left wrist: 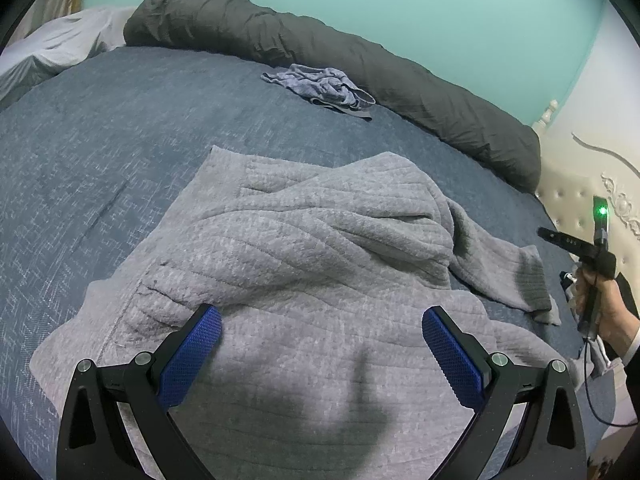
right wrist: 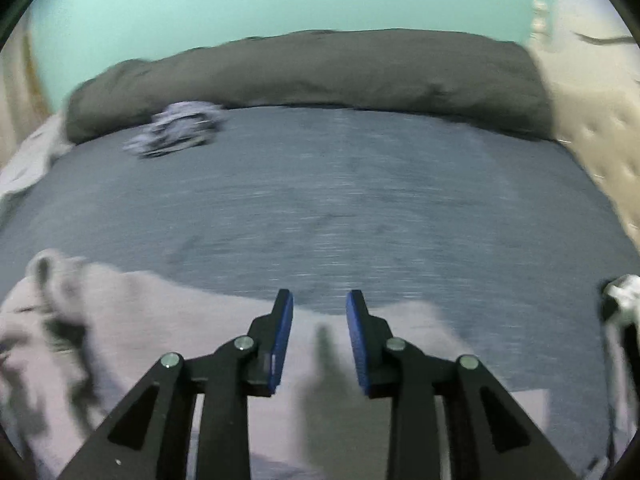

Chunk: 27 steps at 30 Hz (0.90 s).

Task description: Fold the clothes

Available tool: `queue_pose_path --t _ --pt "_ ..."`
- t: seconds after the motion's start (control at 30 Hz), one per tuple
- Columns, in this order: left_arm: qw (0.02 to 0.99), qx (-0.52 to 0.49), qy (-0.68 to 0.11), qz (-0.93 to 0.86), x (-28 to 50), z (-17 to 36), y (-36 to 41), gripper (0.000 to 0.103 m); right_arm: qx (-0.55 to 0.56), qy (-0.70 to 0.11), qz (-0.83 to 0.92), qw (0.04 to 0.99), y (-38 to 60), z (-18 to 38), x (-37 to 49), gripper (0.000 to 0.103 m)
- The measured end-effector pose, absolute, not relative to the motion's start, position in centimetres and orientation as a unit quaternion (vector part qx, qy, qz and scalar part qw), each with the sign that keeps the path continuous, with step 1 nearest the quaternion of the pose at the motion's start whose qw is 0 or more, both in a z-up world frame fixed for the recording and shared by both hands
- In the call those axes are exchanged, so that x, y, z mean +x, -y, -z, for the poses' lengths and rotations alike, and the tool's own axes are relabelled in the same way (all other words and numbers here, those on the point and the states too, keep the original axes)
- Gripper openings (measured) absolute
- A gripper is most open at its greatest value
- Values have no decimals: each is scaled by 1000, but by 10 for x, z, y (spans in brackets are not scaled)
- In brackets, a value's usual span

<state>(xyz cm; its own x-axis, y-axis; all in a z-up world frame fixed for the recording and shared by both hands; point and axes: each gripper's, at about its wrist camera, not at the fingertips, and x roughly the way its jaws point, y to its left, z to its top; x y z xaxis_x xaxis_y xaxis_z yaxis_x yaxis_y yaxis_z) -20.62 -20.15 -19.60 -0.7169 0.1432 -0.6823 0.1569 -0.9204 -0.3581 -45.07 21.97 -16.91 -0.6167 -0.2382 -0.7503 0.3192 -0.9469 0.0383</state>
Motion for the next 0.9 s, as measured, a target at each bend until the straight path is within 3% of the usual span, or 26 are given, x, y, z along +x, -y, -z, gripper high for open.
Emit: queue_pose_path --t 0.1,0.23,0.47,0.5,0.53,0.6,0.63,0.9 --pt "3 377 -199 904 -205 197 202 103 433 -36 868 240 -178 177 -440 46" --pt "3 378 -203 903 -206 198 203 103 455 -86 835 296 -117 196 -422 47" --pt "4 377 -205 903 -205 198 204 103 466 -137 821 298 -60 218 -417 47" --pt "3 378 -205 903 -205 198 205 103 467 -138 823 294 -61 219 -419 45" --pt "3 378 -205 903 -205 198 205 103 466 -139 824 290 -63 219 -420 29" --pt "3 378 -205 903 -205 198 205 103 466 -140 827 281 -66 221 -423 11" --pt "3 378 -206 903 -205 198 205 103 466 -141 828 277 -68 221 -424 7" --pt "9 374 -209 903 -204 197 212 103 443 -95 849 271 -117 188 -440 5"
